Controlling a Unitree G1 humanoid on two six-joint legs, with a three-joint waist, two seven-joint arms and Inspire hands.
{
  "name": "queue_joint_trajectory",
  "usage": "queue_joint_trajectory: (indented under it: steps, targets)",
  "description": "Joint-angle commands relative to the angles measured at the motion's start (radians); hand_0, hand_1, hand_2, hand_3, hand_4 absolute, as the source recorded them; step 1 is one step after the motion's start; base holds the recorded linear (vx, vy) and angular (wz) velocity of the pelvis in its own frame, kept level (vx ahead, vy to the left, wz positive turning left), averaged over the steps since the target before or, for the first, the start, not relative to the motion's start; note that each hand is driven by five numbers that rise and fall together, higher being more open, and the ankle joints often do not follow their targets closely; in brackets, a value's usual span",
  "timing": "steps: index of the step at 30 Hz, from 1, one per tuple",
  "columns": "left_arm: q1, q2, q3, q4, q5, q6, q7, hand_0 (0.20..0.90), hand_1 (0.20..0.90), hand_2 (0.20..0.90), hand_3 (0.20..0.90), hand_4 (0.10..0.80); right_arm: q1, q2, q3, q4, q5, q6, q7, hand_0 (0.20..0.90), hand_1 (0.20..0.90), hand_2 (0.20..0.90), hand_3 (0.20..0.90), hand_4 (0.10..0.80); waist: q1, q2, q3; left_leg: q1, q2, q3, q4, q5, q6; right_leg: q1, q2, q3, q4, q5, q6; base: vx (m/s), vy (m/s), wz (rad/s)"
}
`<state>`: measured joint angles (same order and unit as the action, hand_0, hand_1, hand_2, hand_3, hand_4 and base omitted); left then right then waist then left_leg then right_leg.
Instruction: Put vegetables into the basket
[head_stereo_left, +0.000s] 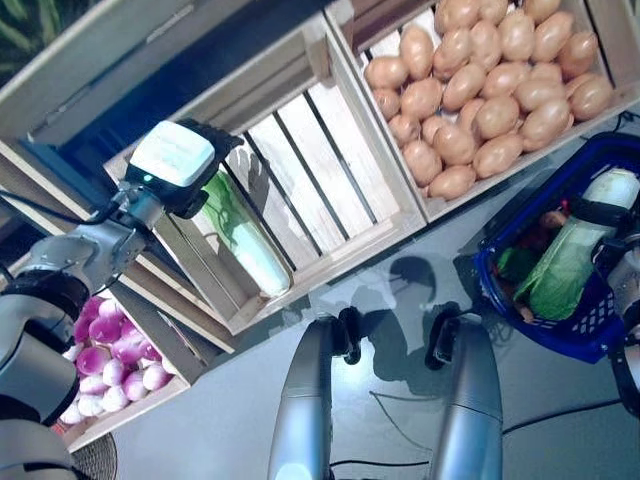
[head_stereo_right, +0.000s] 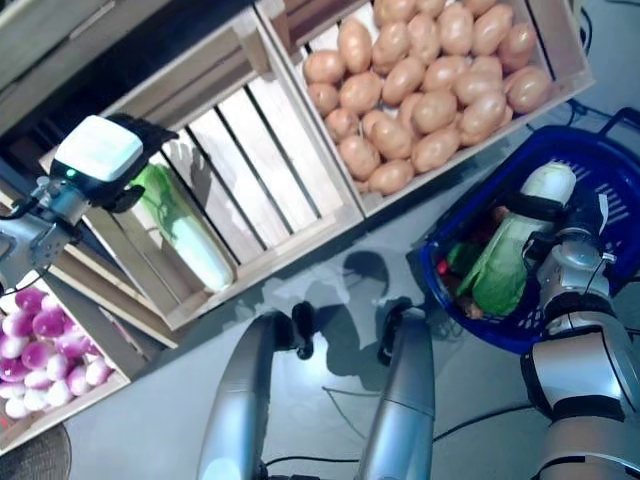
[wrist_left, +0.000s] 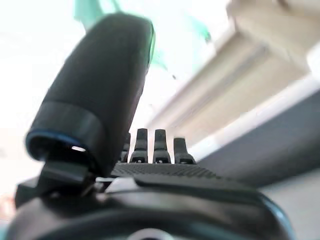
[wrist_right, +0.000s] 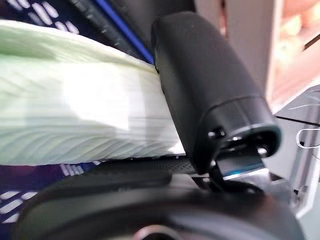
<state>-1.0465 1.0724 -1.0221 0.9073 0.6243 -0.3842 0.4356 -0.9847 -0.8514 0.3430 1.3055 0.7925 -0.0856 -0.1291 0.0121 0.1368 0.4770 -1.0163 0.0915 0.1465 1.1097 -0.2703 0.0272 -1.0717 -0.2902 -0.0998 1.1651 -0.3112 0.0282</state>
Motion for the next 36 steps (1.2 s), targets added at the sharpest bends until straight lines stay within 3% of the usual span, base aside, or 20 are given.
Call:
queue_joint_trajectory:
  steps: [1,7,8,11,23,36]
  targets:
    - [-0.057,0.013,0.030,0.062,-0.056,0.017,-0.028,0.900,0.900,0.900,0.900,0.800,-0.117,-0.110,0.016,0.043,0.032,-0.064,-0.048,0.300,0.300,0.300,0.300,0.400,-0.022,0.004,-0.012,0.064,0.030,0.018,0.049,-0.195,-0.016,0.067,-0.024,0.008,0.055,-0.116,-0.055,-0.075,0.005,-0.07]
    - [-0.112,0.032,-0.048,0.062,-0.080,0.004,-0.091,0.900,0.900,0.900,0.900,0.800,-0.191,-0.115,0.075,0.047,0.004,-0.078,-0.107,0.300,0.300,0.300,0.300,0.400,-0.014,0.003,-0.011,-0.053,0.033,0.005,0.134,-0.211,-0.015,-0.045,-0.034,0.011,0.126,-0.130,-0.059,-0.073,-0.004,0.08]
    - [-0.117,0.034,-0.056,0.067,-0.084,-0.001,-0.098,0.900,0.900,0.900,0.900,0.800,-0.199,-0.115,0.081,0.053,-0.016,-0.069,-0.146,0.900,0.900,0.900,0.900,0.800,-0.012,0.003,-0.011,-0.068,0.033,0.003,0.145,-0.212,-0.014,-0.060,-0.037,0.010,0.137,-0.130,-0.059,-0.049,-0.008,0.10]
    - [-0.123,0.036,-0.076,0.072,-0.087,-0.009,-0.109,0.900,0.900,0.900,0.900,0.800,-0.215,-0.118,0.094,0.064,0.006,-0.055,-0.146,0.900,0.900,0.900,0.900,0.800,-0.009,0.003,-0.009,-0.088,0.035,-0.001,0.160,-0.214,-0.014,-0.076,-0.040,0.008,0.144,-0.129,-0.059,-0.032,0.009,0.09]
    - [-0.165,0.047,-0.151,0.114,-0.063,0.015,-0.168,0.900,0.900,0.900,0.900,0.800,-0.264,-0.139,0.096,0.055,0.205,-0.160,-0.078,0.900,0.900,0.900,0.900,0.800,-0.001,-0.017,-0.008,-0.280,0.052,-0.037,0.292,-0.235,-0.016,-0.247,-0.063,0.009,0.246,-0.141,-0.062,-0.037,0.014,0.05]
    - [-0.194,0.059,-0.211,0.109,-0.086,0.045,-0.206,0.900,0.900,0.900,0.900,0.800,-0.256,-0.158,0.082,-0.007,0.279,-0.345,-0.060,0.900,0.900,0.900,0.900,0.800,-0.004,-0.038,-0.018,-0.380,0.070,-0.056,0.368,-0.257,-0.008,-0.337,-0.076,0.001,0.303,-0.155,-0.066,-0.005,-0.003,0.08]
